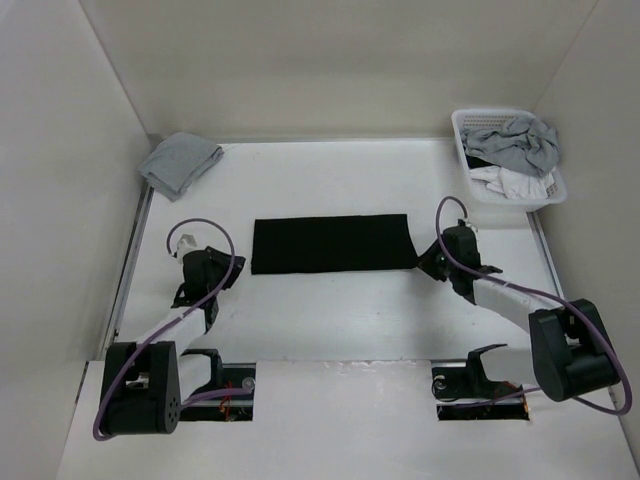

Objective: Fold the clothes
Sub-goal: Fold the tank top

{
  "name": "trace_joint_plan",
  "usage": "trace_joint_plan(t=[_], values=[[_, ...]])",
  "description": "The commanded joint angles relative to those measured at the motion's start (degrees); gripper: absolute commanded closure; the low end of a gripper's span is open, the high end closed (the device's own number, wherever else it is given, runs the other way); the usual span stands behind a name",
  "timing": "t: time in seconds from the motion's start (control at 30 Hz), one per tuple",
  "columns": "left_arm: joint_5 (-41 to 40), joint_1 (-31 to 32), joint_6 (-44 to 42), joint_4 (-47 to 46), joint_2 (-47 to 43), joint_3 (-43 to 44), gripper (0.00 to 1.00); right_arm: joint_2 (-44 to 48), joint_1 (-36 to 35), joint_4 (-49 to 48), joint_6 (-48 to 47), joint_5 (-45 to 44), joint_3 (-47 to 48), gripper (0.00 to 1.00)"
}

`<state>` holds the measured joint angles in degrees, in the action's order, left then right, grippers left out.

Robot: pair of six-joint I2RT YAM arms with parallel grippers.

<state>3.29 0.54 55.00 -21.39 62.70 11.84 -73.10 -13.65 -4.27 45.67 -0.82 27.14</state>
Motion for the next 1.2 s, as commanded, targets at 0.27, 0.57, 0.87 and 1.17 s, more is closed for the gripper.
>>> trace_joint_plan(t=[0.27,0.57,0.87,1.17], values=[[-7.8,13.0,0.1,2.4,-8.0,8.8,0.76,5.3,1.3,-0.1,-1.6,-1.6,2.0,0.6],[-15.9,42.8,3.6,-7.8,27.9,29.1,0.78,0.6,-0.3,-4.5,-0.3,-2.1,2.2,0.62],[-15.3,39.0,5.0,-9.9,32.3,19.4,0.8,-4.2,-1.9,-5.7,0.6,-2.1,2.9,0.52],[-11.9,33.5,3.8,-13.5,23.9,10.3,0.8,-9.1,-3.3,-15.0,5.4,5.2,0.6,0.48]])
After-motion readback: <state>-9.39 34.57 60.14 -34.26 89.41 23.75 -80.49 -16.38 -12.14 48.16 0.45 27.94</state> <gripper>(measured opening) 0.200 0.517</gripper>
